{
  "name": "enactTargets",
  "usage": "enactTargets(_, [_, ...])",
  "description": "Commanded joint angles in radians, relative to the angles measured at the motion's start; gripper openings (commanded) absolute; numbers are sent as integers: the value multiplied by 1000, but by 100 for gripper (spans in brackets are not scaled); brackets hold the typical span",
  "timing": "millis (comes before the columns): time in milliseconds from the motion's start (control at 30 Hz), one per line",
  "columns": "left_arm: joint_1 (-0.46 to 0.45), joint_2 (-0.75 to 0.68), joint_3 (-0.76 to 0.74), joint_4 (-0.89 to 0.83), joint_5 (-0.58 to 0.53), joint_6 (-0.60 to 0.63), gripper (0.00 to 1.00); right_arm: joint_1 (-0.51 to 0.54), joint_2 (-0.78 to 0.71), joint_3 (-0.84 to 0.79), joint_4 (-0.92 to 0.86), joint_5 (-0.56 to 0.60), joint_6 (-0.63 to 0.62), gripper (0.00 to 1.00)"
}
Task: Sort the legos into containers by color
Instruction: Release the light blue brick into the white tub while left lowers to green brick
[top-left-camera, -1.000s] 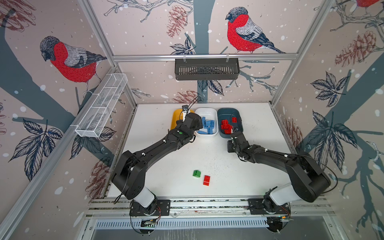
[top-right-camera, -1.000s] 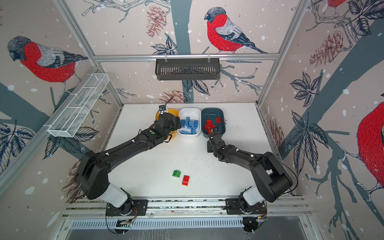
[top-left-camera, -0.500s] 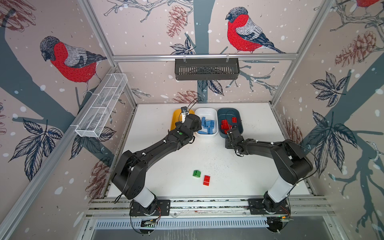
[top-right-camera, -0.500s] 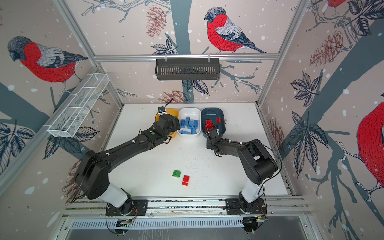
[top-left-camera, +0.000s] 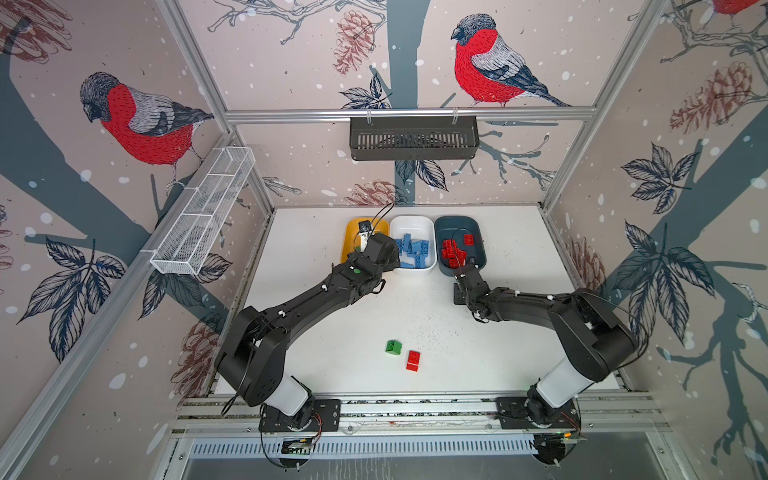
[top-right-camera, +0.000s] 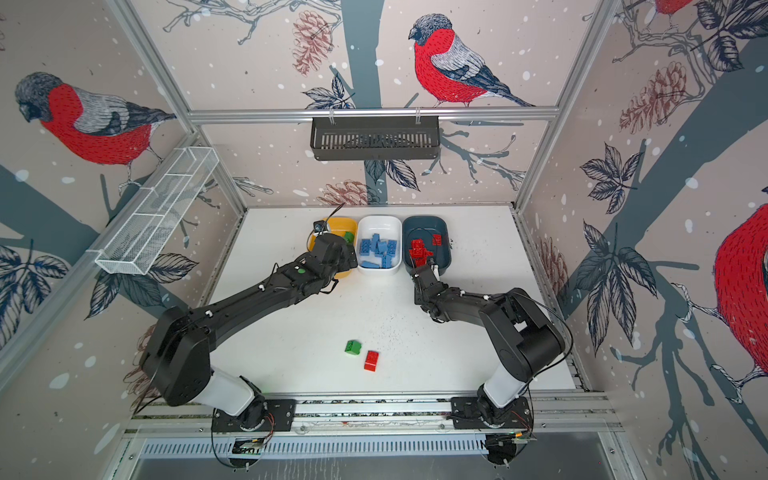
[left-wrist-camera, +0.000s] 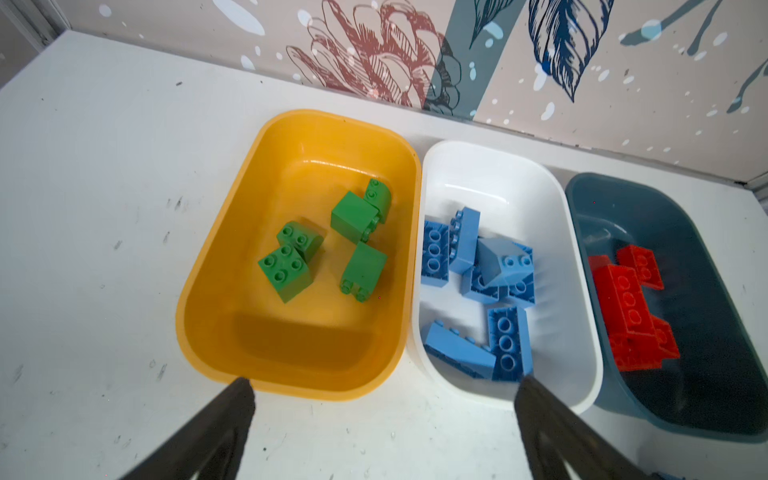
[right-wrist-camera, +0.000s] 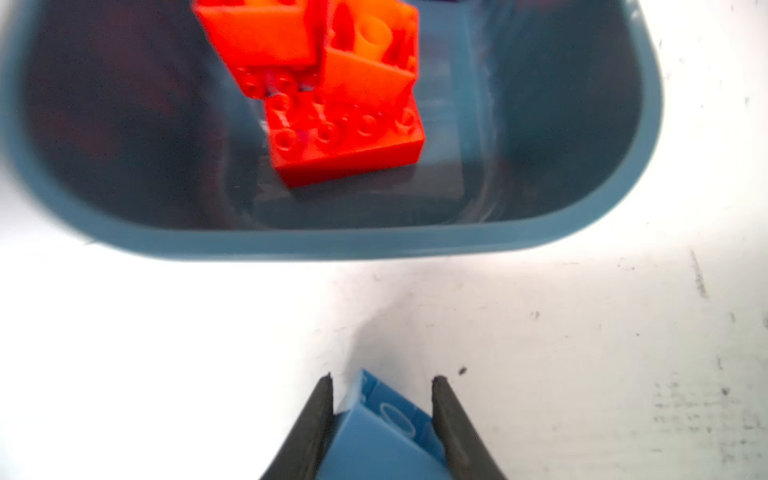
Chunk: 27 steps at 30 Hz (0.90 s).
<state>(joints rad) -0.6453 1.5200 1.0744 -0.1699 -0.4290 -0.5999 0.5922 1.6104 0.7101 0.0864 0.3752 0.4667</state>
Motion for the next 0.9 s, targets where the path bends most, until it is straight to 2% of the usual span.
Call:
enactTargets(0, [1, -18, -16, -40, 130, 44, 97, 49, -64, -6, 57, -45, -80, 30])
enactTargets(133, [-2, -40, -70, -41, 241, 81, 98, 100, -113, 27, 115, -153, -141, 30])
enactTargets(300, [-3, -84, -152, -60, 286, 50, 98, 122, -73, 129, 154, -215, -177, 30])
enactTargets(467, [-14, -113, -196, -121, 331, 14, 97, 121, 51, 275, 151, -159, -181, 30])
enactTargets(600, [-52, -99, -210, -213, 342, -64, 97, 113, 179, 416, 136, -143, -190, 32])
enactTargets(667, [-84, -90, -216, -250, 339, -96, 97, 112, 243, 496, 113, -137, -185, 36])
enactTargets(733, [-119, -89, -223, -274, 350, -121, 97, 109, 304, 579, 70, -122, -172, 46])
enactTargets(867, [-154, -97, -264, -272, 445, -151, 96, 110, 359, 677, 4, -128, -155, 63])
